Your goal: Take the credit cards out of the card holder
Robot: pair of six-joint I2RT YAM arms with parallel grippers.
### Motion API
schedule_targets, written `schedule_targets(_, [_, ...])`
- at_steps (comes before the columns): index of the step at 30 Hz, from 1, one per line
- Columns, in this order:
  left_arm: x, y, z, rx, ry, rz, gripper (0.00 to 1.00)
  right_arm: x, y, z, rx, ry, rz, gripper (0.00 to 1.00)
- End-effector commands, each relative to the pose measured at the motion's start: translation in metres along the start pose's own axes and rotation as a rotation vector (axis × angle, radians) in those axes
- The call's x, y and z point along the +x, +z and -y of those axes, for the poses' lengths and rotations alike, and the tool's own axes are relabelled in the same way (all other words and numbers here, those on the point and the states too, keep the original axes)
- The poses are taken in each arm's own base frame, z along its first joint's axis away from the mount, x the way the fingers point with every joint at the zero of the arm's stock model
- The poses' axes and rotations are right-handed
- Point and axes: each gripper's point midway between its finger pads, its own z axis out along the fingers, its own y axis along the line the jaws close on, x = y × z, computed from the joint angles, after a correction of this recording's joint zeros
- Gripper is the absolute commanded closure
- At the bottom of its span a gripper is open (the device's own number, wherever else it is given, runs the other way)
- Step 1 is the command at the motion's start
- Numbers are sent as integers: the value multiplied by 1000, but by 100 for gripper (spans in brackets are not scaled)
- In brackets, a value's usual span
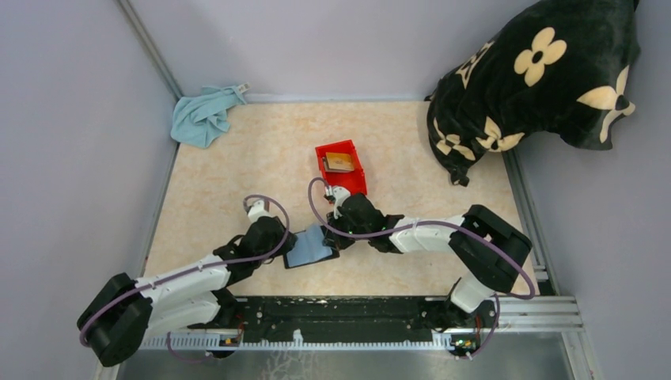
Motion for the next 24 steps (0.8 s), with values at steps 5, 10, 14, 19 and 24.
schedule_targets(5, [21, -25, -23, -20, 15, -86, 50, -21, -1, -16, -38, -15, 58, 100])
schedule_targets(10, [30, -28, -23, 27, -17, -104, 65, -22, 1, -17, -44, -14, 58, 100])
schedule_targets(14, [35, -26, -22, 37, -22, -124, 70, -22, 1, -18, -48, -17, 56, 100])
schedule_targets(19, [38, -22, -18, 48, -19, -140, 71, -19, 1, -17, -47, -16, 50, 100])
schedule_targets(24, [43, -19, -9, 88, -25, -163, 71, -16, 1, -15, -46, -13, 46, 100])
